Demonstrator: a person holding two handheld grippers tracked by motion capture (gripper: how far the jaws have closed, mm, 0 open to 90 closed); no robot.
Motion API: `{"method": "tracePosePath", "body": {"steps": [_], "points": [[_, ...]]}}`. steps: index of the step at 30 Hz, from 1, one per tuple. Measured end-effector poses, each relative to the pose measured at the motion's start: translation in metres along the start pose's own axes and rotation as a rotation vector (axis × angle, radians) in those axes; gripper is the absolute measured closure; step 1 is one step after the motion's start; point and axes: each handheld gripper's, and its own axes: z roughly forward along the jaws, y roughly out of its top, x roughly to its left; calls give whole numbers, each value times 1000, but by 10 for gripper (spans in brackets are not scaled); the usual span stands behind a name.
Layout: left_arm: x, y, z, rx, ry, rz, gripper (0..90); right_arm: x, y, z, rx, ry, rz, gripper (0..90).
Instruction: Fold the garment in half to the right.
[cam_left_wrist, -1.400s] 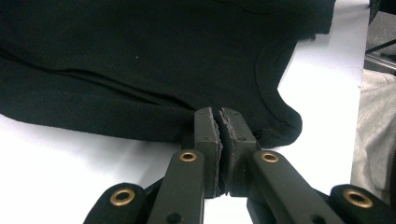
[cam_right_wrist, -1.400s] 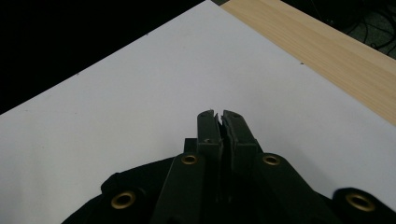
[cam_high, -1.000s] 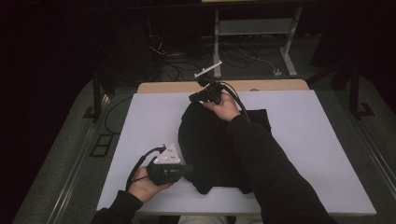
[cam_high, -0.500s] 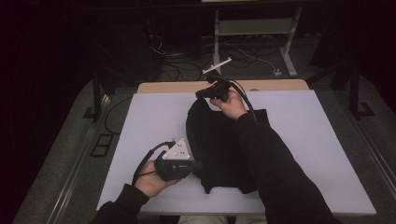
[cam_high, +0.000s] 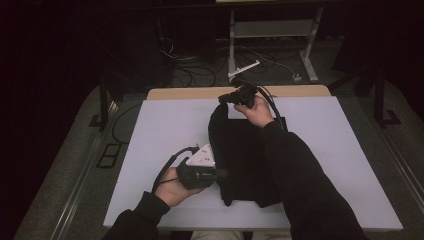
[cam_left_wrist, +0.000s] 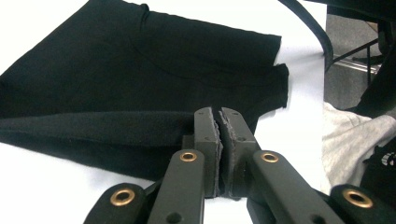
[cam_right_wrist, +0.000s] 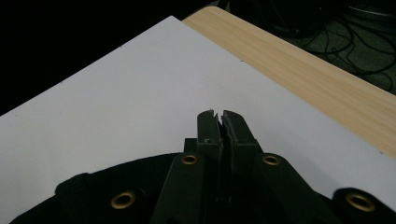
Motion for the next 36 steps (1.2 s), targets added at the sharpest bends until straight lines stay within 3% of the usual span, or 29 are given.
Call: {"method": "tracePosePath", "body": {"steps": [6,9,20,36], "points": [[-1,7,8,13,-19,25,846,-10,-7,-8,-4,-13,24,850],[-3,12,12,-5,-18,13,846,-15,-10,-13,-8,-19,36,851],[-4,29,25,-2,-47,61,846,-31,-19,-26,-24,-40,77,851],[-10,49,52,-7,-80,76,847,-50,-34,-46,-48,-63,116,849]]}}
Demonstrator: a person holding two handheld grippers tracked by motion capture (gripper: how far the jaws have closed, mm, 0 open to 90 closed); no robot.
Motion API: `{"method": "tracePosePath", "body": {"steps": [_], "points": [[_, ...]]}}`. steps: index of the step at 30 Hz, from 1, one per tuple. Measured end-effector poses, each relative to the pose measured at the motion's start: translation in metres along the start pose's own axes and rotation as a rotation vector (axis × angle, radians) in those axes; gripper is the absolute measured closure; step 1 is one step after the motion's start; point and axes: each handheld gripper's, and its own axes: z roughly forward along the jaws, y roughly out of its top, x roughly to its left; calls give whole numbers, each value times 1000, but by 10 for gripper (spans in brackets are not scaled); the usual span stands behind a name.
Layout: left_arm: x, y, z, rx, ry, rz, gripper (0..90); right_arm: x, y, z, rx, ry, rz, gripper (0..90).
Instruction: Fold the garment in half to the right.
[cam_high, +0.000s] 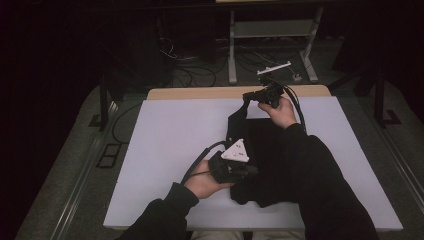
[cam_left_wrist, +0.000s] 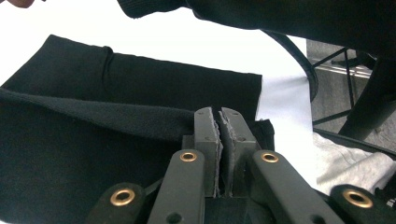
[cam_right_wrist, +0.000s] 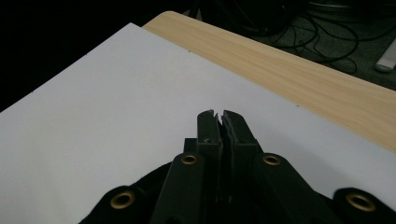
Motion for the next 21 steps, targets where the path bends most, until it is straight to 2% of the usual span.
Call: {"method": "tracePosePath", "body": {"steps": [21], "points": [[-5,16,37,10,-38,-3,847,-30,-21,-20,-3,-42,53,848]]}}
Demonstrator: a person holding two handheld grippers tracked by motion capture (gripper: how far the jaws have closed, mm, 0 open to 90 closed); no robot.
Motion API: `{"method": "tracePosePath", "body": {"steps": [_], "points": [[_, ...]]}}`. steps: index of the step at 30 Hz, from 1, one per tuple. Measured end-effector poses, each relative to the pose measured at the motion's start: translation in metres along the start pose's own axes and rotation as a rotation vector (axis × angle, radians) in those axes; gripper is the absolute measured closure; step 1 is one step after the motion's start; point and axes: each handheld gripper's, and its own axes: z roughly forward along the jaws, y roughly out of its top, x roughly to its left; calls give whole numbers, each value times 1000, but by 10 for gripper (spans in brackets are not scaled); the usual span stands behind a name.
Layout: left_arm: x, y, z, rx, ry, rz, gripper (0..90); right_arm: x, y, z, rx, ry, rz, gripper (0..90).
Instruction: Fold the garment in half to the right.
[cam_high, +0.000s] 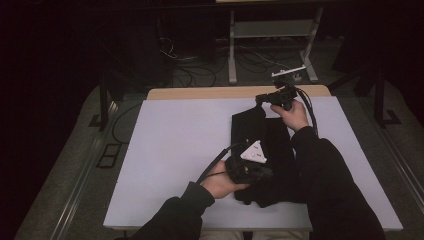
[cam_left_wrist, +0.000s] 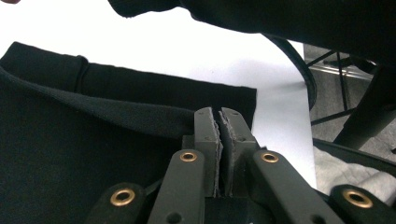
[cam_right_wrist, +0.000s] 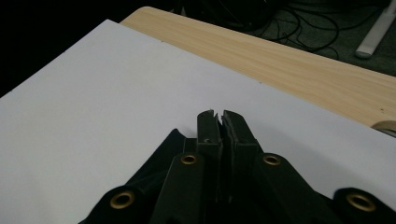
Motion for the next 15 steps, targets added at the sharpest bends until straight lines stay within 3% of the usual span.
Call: {"method": "tracePosePath", "body": {"steps": [15], "points": [[-4,13,24,13,-26,19,847,-21,-17,-10,4,-23,40,848]]}}
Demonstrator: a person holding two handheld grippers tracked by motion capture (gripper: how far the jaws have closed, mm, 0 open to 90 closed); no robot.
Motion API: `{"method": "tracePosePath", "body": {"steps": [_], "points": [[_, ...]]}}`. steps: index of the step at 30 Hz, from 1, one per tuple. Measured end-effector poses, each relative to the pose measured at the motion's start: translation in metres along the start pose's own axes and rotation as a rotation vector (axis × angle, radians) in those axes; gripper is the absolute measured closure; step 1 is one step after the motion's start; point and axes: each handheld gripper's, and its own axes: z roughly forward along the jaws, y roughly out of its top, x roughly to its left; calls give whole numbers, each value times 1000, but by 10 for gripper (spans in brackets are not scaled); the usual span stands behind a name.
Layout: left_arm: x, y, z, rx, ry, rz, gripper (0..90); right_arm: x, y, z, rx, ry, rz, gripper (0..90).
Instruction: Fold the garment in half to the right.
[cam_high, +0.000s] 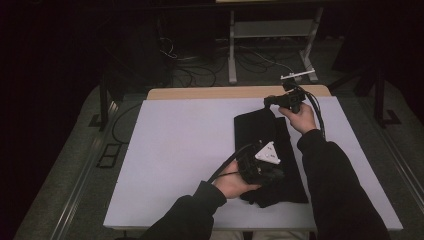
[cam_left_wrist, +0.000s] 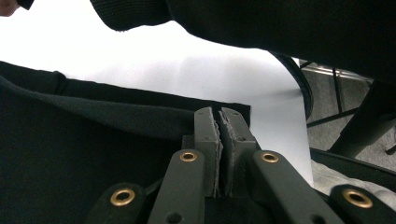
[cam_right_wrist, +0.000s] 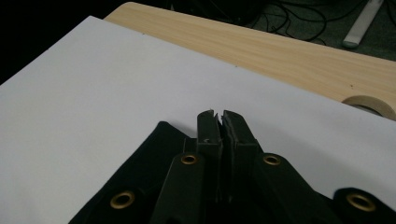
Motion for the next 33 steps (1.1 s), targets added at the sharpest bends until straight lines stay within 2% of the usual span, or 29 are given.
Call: {"method": "tracePosePath", "body": {"steps": [5,9,18,28,33], "points": [[1,0,5,9,0,3,847,-9,-8,0,13,-10,10,848],[2,0,12,10,-5,-10,847,-13,-11,1,19,-13,16,848],[4,6,28,21,-25,0,847,-21,-16,2,29,-37,20,848],[3,6,42,38,-38,-10,846,-38,-32,2,37,-47,68,846],[4,6,48,44,-45,-18,847,-42,-37,4,34,-48,83,846]]}}
